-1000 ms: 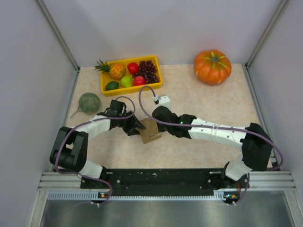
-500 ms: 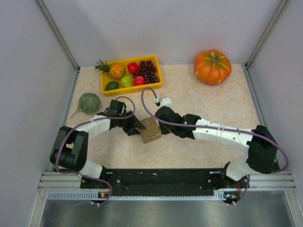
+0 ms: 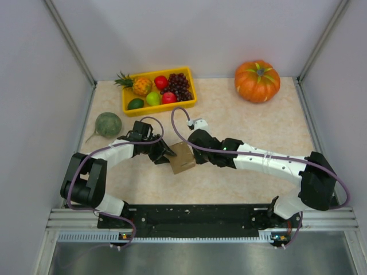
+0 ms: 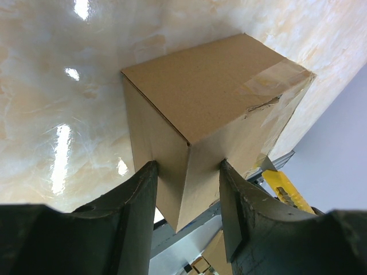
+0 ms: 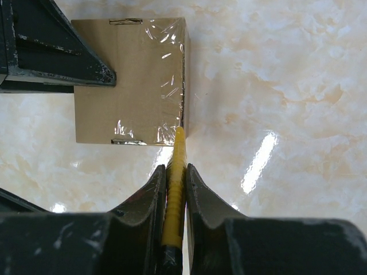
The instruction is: Unpack the express box
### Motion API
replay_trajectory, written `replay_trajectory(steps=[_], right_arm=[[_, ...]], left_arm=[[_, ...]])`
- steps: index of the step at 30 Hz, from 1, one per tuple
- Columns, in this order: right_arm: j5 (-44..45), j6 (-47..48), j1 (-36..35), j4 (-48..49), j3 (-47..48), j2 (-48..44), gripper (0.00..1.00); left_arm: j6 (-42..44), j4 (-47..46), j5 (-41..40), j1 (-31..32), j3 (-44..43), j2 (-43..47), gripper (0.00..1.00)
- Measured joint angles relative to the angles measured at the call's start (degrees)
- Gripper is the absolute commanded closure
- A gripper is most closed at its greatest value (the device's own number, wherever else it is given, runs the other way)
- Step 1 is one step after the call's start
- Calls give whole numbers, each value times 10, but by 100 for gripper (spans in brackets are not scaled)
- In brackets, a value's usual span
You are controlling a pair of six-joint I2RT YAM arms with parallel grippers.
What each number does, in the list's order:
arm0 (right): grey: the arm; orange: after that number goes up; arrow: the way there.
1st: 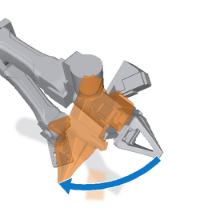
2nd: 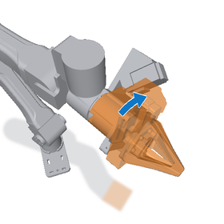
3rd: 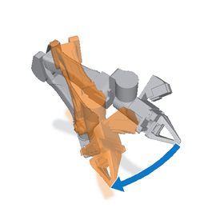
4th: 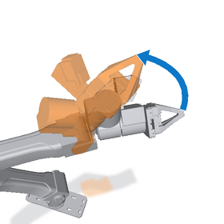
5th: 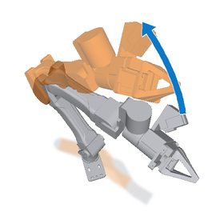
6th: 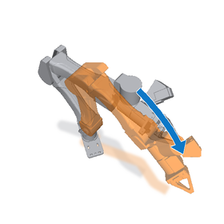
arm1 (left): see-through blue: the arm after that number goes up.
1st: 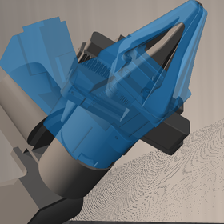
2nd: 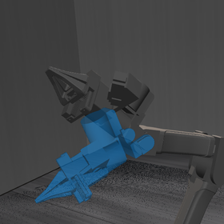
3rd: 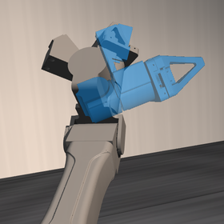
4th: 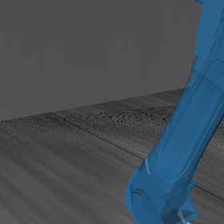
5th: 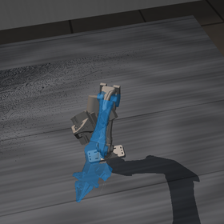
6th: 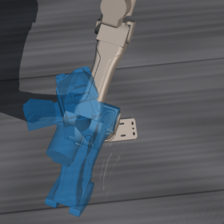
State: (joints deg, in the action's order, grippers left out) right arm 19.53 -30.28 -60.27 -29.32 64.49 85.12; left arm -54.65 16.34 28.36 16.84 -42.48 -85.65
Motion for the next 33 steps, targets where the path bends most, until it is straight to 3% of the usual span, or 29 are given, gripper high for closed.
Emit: replay_trajectory(steps=[25,29,33], right_arm=[[-49,-21,-4,-51,1,-28,100],[-46,-18,-4,-59,10,-30,100],[-40,-13,-3,-66,36,-53,100]], left_arm=[[-2,-1,1,0,0,0,66],[9,-1,-1,0,0,4,61],[33,5,-17,0,0,19,40]])
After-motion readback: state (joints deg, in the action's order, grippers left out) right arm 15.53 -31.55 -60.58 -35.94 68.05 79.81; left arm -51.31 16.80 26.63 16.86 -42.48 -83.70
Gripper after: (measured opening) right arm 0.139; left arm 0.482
